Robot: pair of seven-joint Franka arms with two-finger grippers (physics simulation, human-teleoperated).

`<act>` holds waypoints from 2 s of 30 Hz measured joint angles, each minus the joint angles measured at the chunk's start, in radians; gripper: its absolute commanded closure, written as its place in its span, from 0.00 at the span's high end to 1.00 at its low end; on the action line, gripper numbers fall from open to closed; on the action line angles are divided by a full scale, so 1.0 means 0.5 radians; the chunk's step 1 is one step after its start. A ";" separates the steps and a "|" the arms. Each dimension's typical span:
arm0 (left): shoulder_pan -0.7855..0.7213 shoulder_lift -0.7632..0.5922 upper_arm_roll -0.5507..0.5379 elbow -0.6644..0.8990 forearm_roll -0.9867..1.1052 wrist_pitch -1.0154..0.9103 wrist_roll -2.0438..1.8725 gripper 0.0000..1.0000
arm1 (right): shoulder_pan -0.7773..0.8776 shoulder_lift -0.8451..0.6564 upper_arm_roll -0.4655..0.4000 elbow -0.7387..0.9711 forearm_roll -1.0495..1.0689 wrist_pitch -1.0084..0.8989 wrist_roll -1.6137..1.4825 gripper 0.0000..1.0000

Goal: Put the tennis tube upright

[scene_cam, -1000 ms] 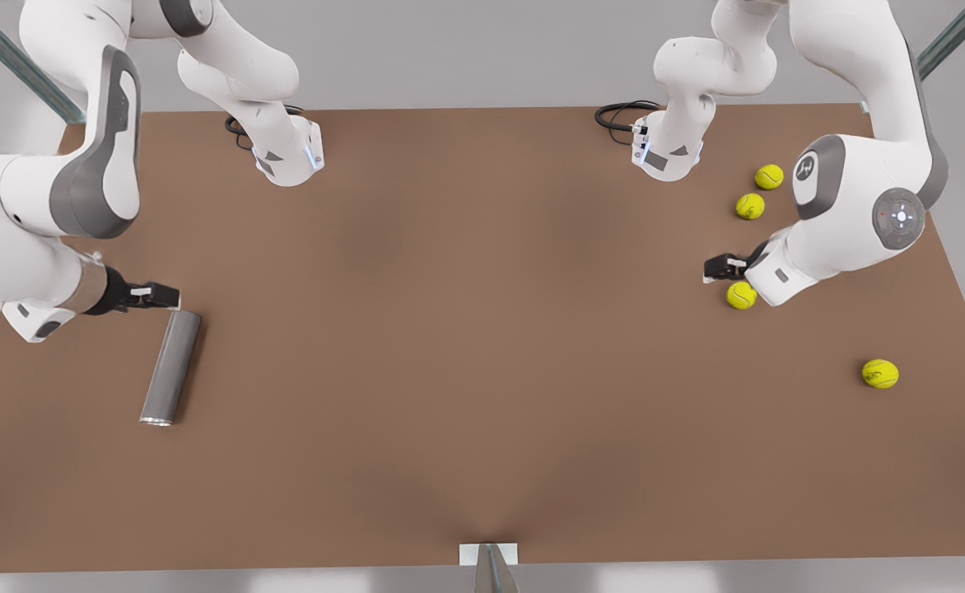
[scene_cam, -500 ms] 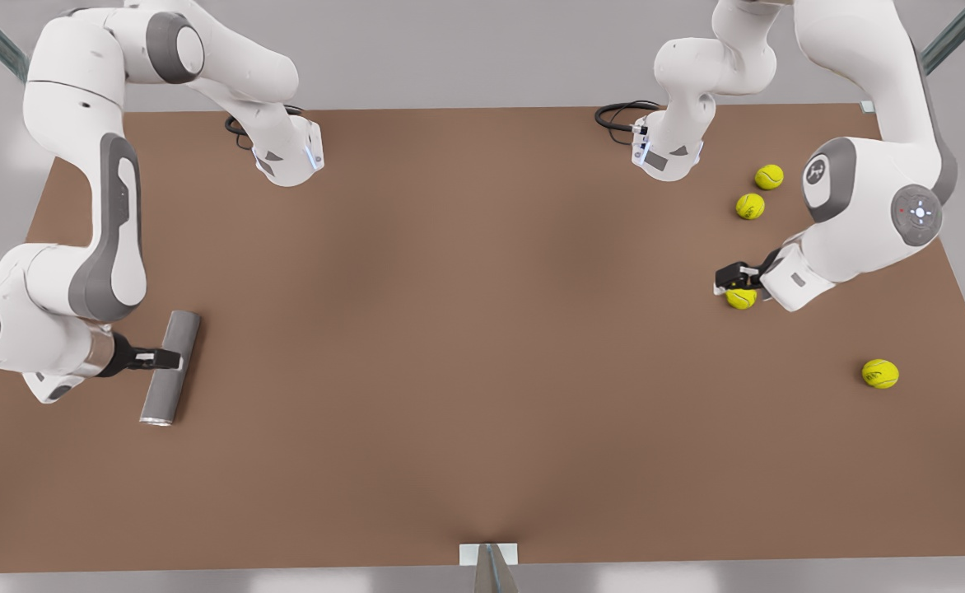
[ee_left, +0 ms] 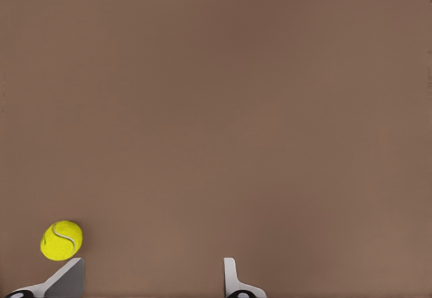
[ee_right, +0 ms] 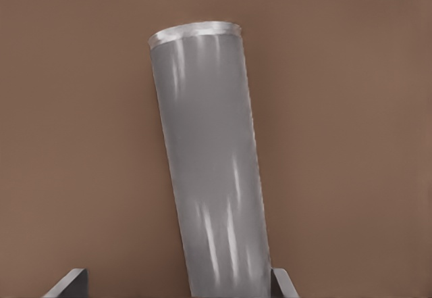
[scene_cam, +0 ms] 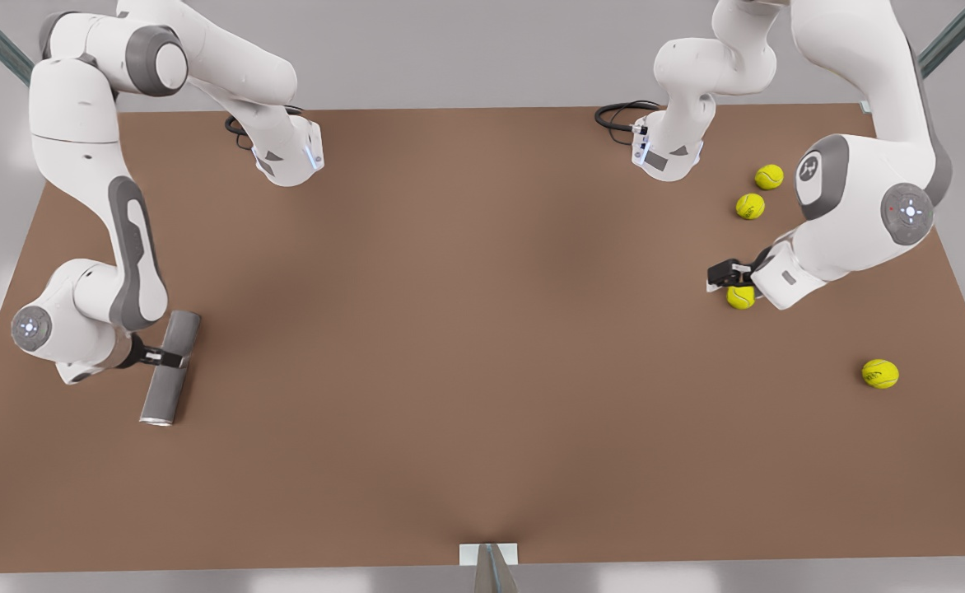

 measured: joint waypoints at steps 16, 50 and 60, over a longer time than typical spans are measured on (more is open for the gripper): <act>-0.007 0.011 -0.009 -0.003 0.003 0.011 -0.052 1.00 | 0.007 0.329 -0.009 0.033 -0.123 0.161 0.045 0.97; -0.011 0.007 -0.012 -0.009 0.035 0.001 -0.082 1.00 | 1.053 0.320 0.079 0.541 -0.307 -0.157 -1.243 0.52; -0.010 0.008 -0.012 -0.012 0.038 0.003 -0.085 1.00 | 1.497 0.942 0.302 1.157 -0.306 0.158 -1.856 0.53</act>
